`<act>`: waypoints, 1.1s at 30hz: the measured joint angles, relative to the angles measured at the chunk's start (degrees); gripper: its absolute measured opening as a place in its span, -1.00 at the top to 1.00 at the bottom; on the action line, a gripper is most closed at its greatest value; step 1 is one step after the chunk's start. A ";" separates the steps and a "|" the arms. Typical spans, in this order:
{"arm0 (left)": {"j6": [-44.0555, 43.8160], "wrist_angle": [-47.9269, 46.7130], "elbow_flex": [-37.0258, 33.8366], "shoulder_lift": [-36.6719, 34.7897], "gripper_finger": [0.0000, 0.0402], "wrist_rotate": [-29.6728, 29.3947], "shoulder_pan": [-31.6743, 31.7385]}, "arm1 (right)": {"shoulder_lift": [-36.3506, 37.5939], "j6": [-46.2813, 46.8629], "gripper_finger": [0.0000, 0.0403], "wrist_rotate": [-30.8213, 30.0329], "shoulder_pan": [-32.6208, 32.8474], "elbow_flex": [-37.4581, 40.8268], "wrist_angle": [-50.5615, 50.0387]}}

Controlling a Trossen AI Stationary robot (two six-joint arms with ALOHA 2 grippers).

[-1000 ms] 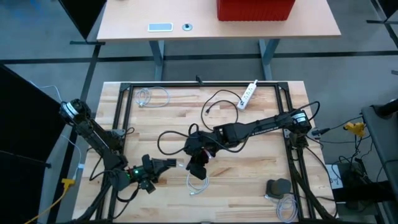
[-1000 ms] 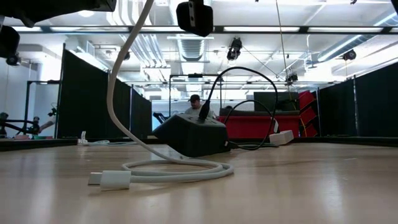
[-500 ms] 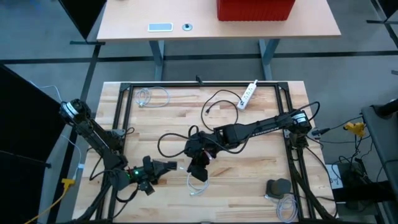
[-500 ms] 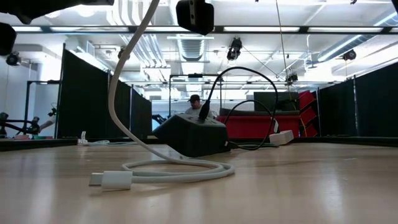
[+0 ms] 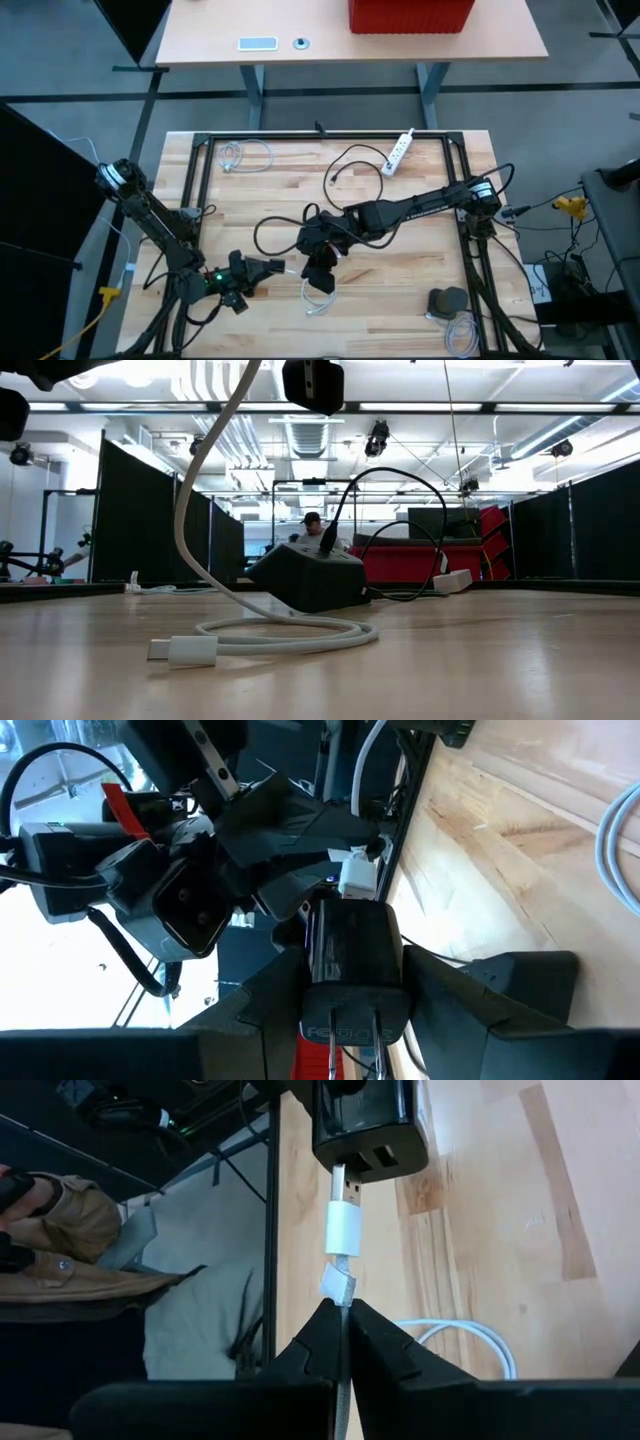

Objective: Insert USB
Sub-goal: Insert the middle left white charger cable into the black charger adapter

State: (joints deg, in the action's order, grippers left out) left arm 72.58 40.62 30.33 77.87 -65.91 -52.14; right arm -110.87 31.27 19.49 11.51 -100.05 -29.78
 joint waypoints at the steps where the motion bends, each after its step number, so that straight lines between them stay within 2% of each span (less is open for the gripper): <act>1: 0.09 0.00 0.00 0.00 0.27 0.00 0.00 | 0.00 0.03 1.00 0.00 -0.02 0.00 -0.12; 8: 0.25 0.06 0.00 0.00 0.27 2.43 -0.01 | 0.00 0.08 1.00 0.02 -0.02 0.00 -0.54; 33: -2.29 -0.43 0.00 0.00 0.27 2.38 -0.04 | 1.12 -1.39 1.00 1.88 0.00 0.00 1.88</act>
State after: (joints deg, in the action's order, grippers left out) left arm 70.29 40.19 30.33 77.87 -63.53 -52.18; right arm -109.74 29.88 21.37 11.51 -100.05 -27.90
